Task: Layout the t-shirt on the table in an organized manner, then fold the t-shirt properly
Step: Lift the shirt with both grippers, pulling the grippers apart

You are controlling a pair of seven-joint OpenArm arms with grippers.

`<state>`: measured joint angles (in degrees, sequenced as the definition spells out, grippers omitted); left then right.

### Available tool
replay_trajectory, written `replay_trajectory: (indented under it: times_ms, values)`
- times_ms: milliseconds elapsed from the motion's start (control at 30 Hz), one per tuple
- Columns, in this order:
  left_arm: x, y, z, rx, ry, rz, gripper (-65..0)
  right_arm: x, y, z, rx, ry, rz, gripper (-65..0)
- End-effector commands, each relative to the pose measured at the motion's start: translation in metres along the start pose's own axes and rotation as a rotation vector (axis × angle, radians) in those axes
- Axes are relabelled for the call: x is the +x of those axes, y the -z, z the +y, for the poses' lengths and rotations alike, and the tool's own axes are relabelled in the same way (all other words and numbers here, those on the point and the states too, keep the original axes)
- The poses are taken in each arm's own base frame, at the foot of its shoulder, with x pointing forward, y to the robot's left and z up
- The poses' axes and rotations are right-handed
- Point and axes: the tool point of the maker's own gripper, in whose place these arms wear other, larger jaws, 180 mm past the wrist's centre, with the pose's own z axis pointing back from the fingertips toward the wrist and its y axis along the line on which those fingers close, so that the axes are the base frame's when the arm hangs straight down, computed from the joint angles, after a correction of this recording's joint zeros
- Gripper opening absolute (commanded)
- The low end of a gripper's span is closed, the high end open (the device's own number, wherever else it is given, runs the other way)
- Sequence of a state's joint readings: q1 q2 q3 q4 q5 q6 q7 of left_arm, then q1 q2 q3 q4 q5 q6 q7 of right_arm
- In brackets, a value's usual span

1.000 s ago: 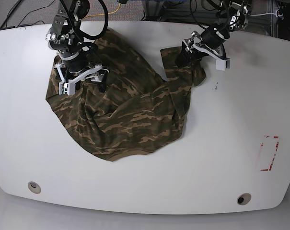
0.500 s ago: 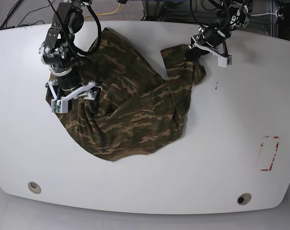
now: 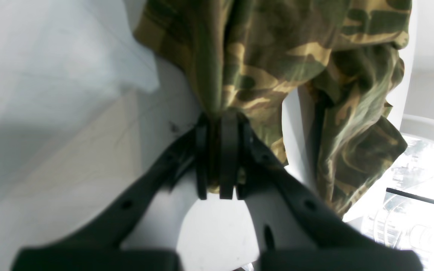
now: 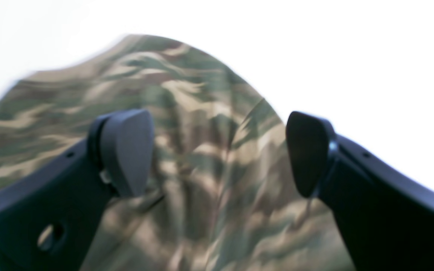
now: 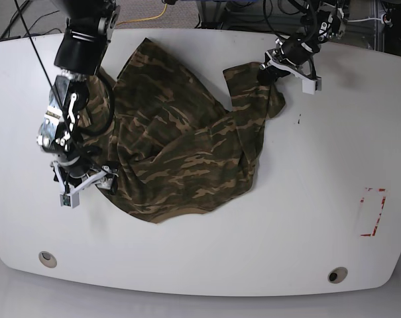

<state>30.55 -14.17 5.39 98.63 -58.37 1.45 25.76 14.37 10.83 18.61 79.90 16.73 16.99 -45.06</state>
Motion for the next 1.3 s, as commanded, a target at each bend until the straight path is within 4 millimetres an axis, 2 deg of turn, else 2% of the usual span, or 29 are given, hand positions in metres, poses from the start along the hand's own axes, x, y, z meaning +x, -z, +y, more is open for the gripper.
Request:
replay_trajectory:
  times_ms: [0, 233, 400, 533, 700, 967, 1200, 1267]
  values:
    - [0.006, -0.003, -0.007, -0.024, 0.009, -0.017, -65.0, 0.036, 0.014, -0.007, 0.036, -0.008, -0.057, -11.9]
    - [0.007, -0.003, -0.007, -0.025, 0.012, -0.019, -65.0, 0.043, 0.047, -0.028, 0.070, 0.008, -0.024, -11.9]
    - [0.022, -0.011, -0.007, -0.024, 0.051, -0.043, -65.0, 0.034, 0.056, -0.033, 0.074, -0.035, -0.001, -11.9]
    - [0.030, -0.014, -0.010, -0.030, 0.060, -0.064, -65.0, 0.029, 0.059, -0.029, 0.093, -0.055, -0.005, -11.9]
    - [0.041, -0.018, -0.008, -0.033, 0.032, -0.093, -65.0, 0.001, 0.061, -0.028, 0.119, -0.048, 0.050, -11.9]
    - [0.051, -0.023, -0.004, -0.035, 0.026, -0.104, -65.0, -0.024, 0.062, -0.030, 0.126, -0.024, 0.072, -11.9]
    - [0.077, -0.035, 0.007, -0.017, 0.001, -0.169, -65.0, -0.043, 0.064, -0.022, 0.139, -0.009, 0.084, -12.7]
    - [0.083, -0.038, 0.010, -0.011, 0.000, -0.184, -65.0, -0.045, 0.064, -0.022, 0.140, -0.009, 0.086, -15.2]
